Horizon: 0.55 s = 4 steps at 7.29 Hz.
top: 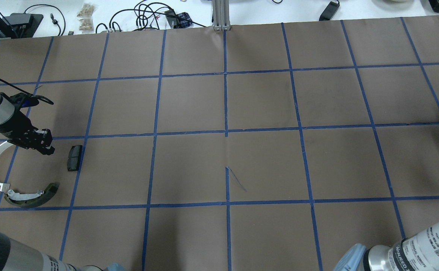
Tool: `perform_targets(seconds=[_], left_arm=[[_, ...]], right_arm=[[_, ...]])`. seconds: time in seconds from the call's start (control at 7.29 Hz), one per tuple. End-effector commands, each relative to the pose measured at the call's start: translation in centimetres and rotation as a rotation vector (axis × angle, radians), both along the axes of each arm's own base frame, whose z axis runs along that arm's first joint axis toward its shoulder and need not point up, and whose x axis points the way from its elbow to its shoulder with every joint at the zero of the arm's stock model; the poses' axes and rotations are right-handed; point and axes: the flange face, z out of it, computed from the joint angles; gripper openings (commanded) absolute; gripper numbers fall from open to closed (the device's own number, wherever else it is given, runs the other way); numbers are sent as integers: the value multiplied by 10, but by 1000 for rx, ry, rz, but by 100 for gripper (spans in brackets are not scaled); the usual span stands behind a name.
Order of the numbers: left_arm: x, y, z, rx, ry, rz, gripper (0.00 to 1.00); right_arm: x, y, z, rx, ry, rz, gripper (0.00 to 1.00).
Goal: Place bearing gear from tray to pile
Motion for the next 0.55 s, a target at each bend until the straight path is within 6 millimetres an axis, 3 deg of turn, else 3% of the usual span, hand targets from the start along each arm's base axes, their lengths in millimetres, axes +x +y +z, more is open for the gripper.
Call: perform_targets(seconds=[0.0,0.27,0.41], left_arm=[[6,11,-11,16,13,15,0],[14,15,-11,13,12,32,0],[12,14,-12,13,14,37,85]], right_arm=[[1,1,0,3,-5,0,51],[1,0,-1,5,-3,1,40],[1,0,1,5,-1,0,33]])
